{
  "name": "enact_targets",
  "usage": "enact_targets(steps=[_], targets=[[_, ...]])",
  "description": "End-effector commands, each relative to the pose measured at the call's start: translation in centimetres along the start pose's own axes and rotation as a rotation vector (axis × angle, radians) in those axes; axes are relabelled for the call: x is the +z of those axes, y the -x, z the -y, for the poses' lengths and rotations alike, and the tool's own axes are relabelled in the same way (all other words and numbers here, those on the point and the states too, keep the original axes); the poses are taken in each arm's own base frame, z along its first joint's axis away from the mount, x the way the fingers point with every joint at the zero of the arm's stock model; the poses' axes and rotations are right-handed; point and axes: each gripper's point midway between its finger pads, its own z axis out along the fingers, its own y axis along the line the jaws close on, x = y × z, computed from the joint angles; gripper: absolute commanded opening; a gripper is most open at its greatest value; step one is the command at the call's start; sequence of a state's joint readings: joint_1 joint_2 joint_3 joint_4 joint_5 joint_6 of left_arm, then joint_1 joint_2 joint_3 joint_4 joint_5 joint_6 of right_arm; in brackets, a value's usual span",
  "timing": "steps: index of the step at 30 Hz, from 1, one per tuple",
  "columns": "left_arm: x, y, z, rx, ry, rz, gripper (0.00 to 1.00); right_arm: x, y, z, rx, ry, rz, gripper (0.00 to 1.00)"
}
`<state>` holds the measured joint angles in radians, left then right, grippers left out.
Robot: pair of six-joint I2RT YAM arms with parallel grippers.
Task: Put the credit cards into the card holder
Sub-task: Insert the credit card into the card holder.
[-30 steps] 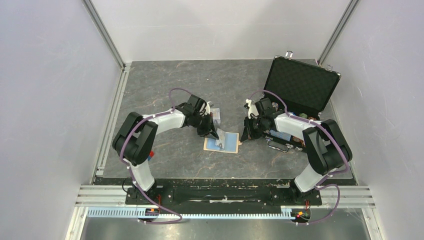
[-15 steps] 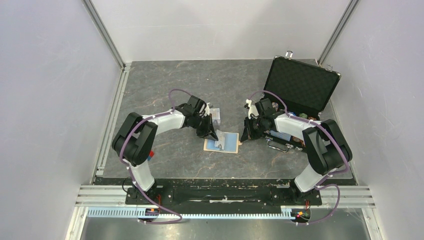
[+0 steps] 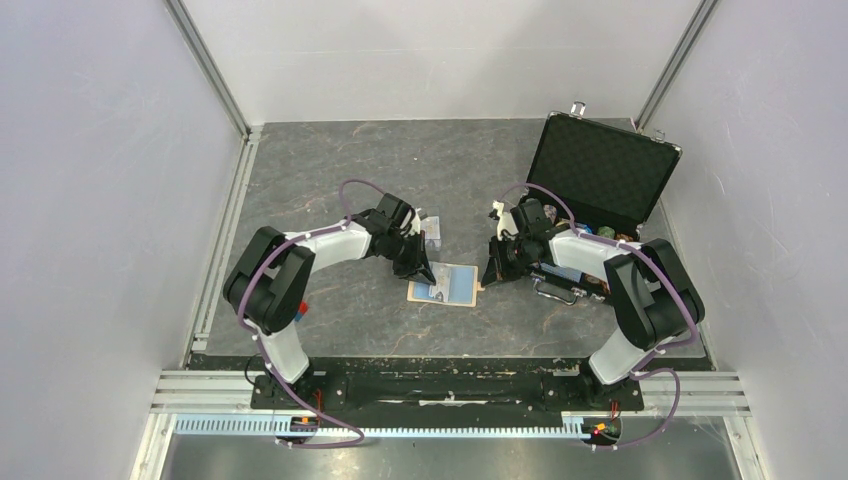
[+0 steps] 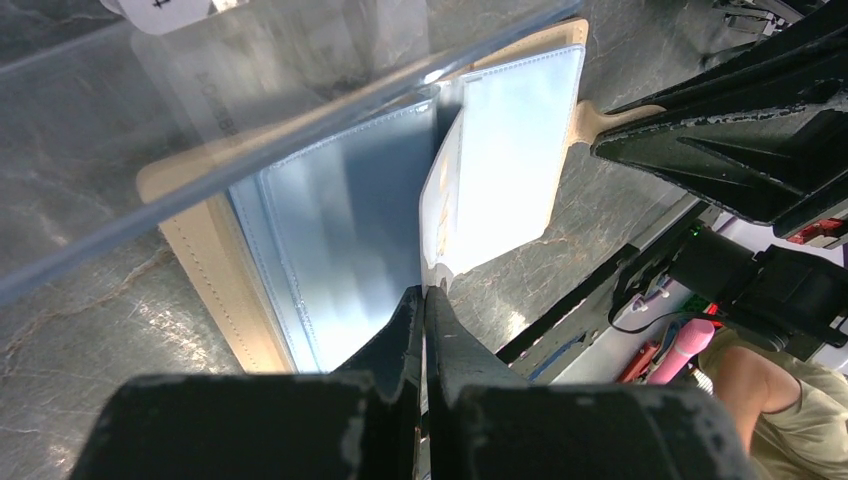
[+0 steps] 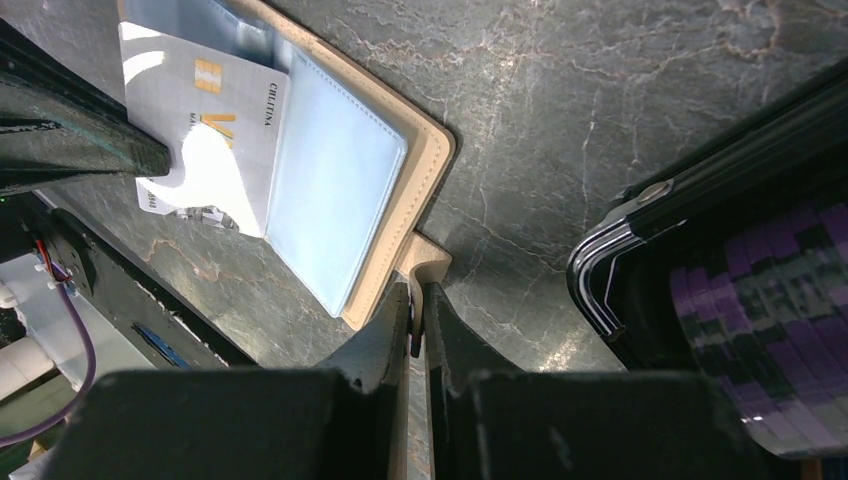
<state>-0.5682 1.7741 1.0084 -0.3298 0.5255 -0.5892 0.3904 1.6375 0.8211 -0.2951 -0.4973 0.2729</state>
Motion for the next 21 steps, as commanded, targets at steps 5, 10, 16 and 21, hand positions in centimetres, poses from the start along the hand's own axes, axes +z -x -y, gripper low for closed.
enact_targets(steps=[5,10,16,21], targets=[[1.2,0.7,-0.6,-0.019,0.039,0.014,0.02,-0.1,-0.3,-0.1,0.001,0.011,0.016,0.0],[1.3,1.4,-1.0,-0.024,0.068,0.037,0.02,-0.1,-0.4,-0.1,0.0,0.01,0.015,0.0],[1.0,2.9,-1.0,-0.023,0.101,0.08,0.02,-0.1,-0.5,-0.1,0.001,0.01,0.016,0.0],[0.6,3.3,-1.3,-0.045,0.116,0.104,0.02,-0.1,-0.8,0.0,0.002,0.009,0.011,0.0]])
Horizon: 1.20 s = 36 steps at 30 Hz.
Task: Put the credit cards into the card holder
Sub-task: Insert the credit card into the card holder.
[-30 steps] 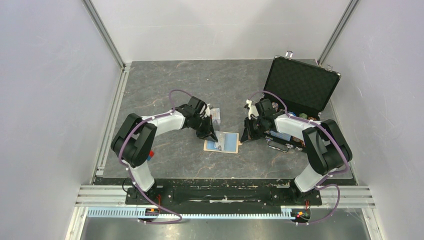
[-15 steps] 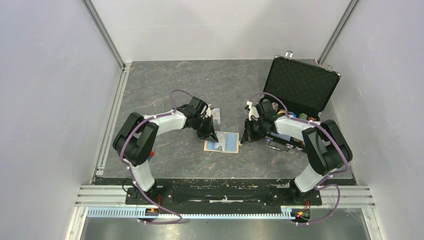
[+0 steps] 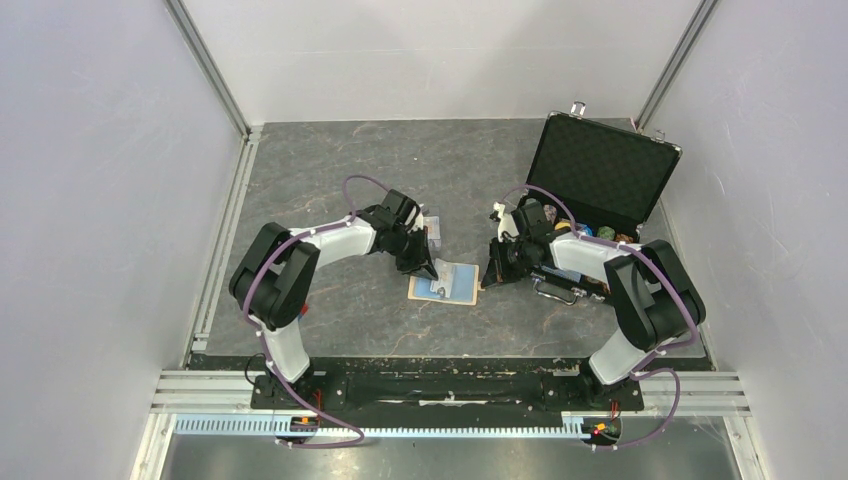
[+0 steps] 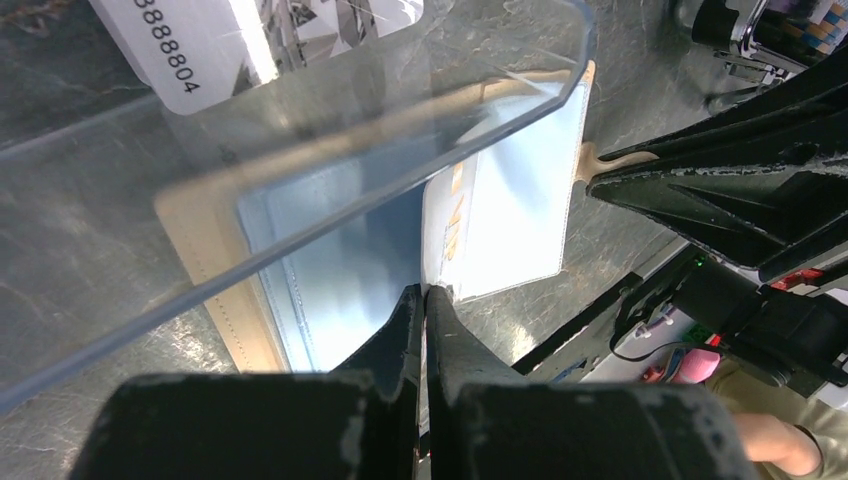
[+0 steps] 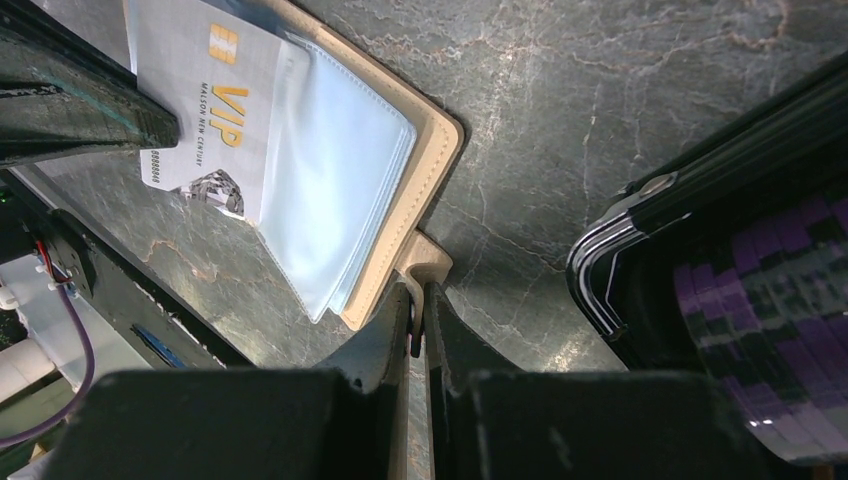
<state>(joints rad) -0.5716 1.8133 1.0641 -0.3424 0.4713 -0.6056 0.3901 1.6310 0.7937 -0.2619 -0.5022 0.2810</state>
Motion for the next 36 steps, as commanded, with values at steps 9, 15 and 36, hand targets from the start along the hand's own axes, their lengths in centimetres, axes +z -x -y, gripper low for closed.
enact_targets(steps=[9,15,36], targets=[[0.8,1.2,-1.0,-0.089,0.036,0.062,0.02,-0.2,-0.8,-0.1,0.001,0.01,-0.004,0.0],[1.3,0.2,-0.9,-0.114,0.011,0.03,0.02,-0.2,-1.1,-0.1,0.004,0.014,-0.006,0.0],[1.7,-1.6,-2.1,0.005,0.185,-0.077,0.42,-0.2,-1.3,-0.1,0.005,0.017,-0.007,0.0]])
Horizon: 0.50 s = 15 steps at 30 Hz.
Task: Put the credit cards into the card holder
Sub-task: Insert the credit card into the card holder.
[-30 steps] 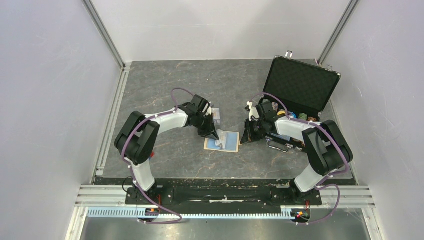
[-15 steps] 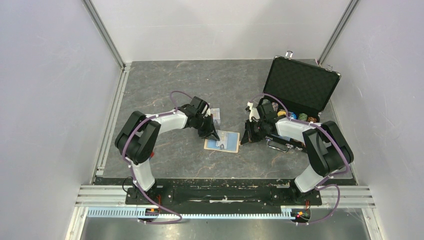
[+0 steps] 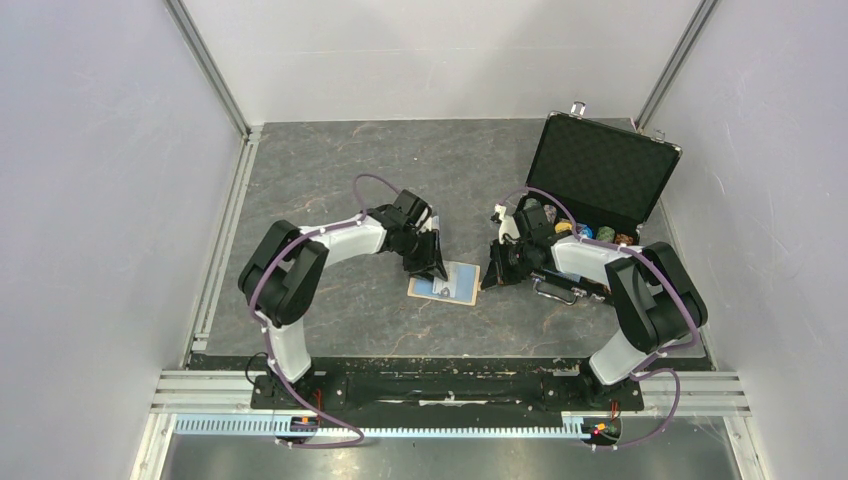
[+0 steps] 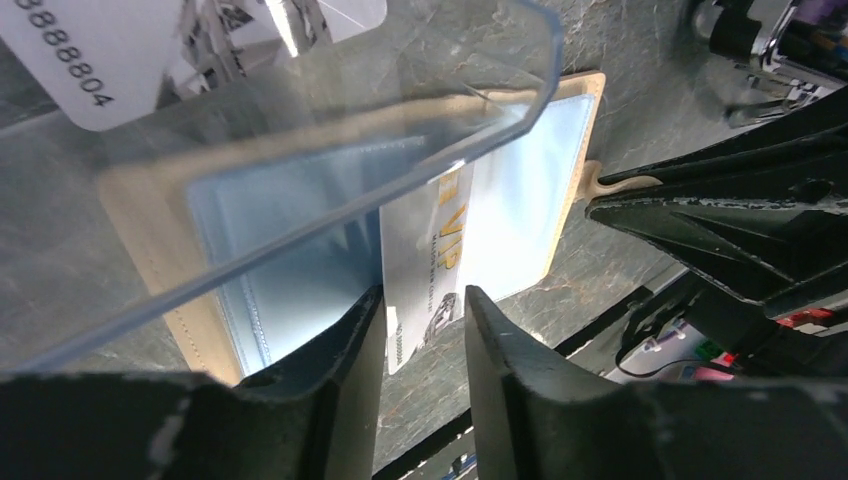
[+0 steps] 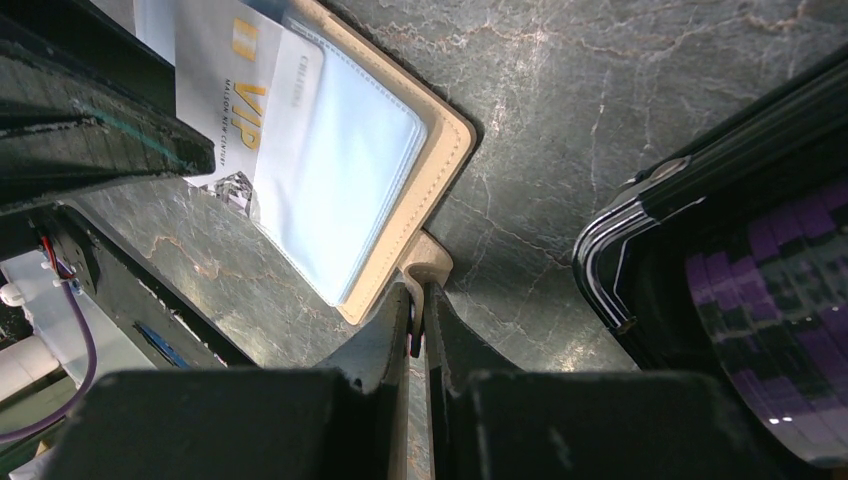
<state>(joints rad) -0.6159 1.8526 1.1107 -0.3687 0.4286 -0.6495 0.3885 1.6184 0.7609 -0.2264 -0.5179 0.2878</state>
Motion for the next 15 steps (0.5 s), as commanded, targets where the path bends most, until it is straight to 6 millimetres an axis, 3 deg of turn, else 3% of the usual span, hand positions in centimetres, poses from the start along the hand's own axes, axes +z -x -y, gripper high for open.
enact_targets(steps=[1,9,15], targets=[[0.6,-1.4,-3.0,0.03,0.164,-0.07,0.44,-0.3,-0.8,0.0,0.007,-0.002,-0.017,0.0],[-0.1,-0.8,-3.5,0.108,0.268,-0.06,0.57,-0.3,-0.8,-0.1,0.008,0.0,-0.015,0.0],[1.1,-0.8,-2.7,0.133,0.237,-0.093,0.56,-0.2,-0.7,-0.1,0.012,0.001,-0.018,0.0]])
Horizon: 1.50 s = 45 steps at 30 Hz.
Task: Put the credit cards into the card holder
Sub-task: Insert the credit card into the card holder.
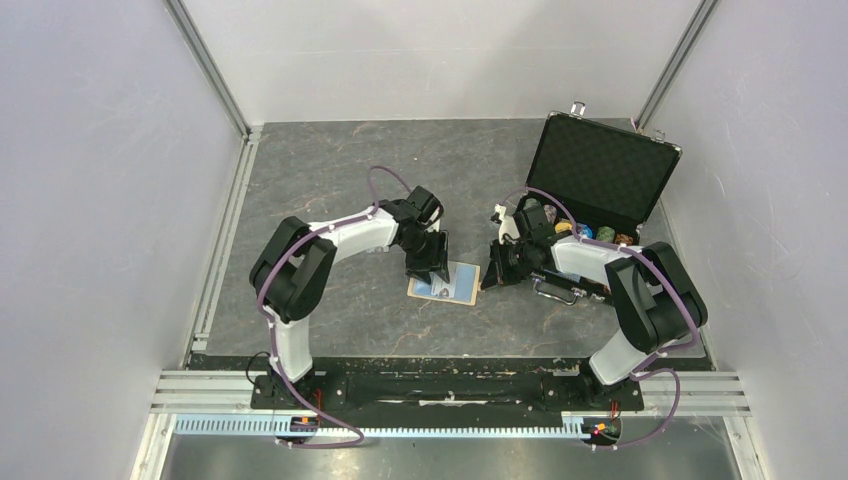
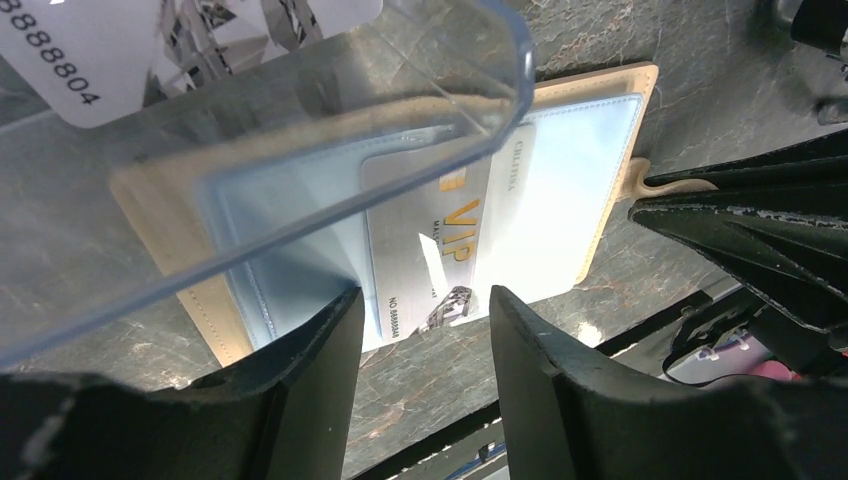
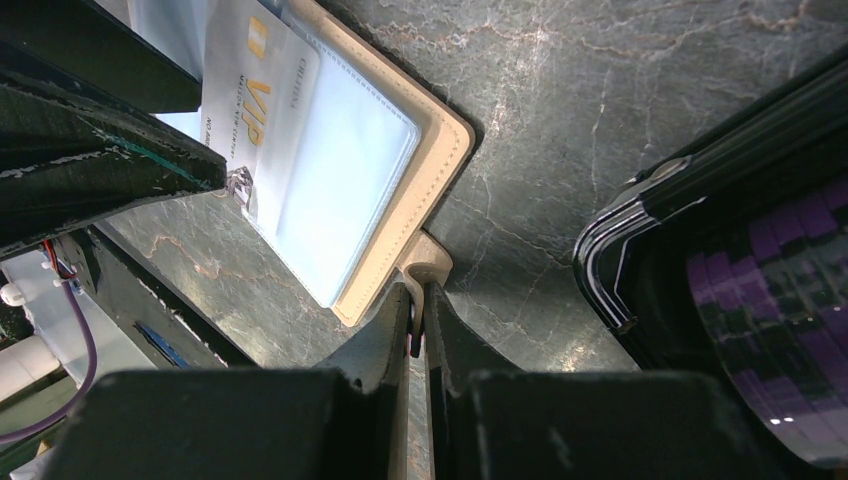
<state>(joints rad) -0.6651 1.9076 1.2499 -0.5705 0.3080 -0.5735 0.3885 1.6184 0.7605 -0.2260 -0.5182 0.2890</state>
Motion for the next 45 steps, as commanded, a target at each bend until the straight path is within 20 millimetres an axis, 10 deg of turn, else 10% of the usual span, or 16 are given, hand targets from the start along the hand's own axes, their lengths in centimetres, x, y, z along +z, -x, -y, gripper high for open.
enact_targets(steps=[1,19,29,45], targets=[[1.6,-0.5,-1.6,0.066,0.073,-0.048,0.56,-0.2,-0.7,-0.1,0.011,0.001,-0.018,0.0],[2.0,0.2,4.8,0.176,-0.152,-0.089,0.59,0.2,0.2,-0.2,0.013,0.006,-0.019,0.0],[0.4,0.6,4.9,0.22,-0.142,-0.07,0.66,0.0,1.3,-0.5,0.002,-0.004,-0.026,0.01],[-7.5,8.1,2.1,0.081,-0.199,0.175,0.7,-1.5,7.4,-2.9,-0.071,0.005,0.048,0.45]])
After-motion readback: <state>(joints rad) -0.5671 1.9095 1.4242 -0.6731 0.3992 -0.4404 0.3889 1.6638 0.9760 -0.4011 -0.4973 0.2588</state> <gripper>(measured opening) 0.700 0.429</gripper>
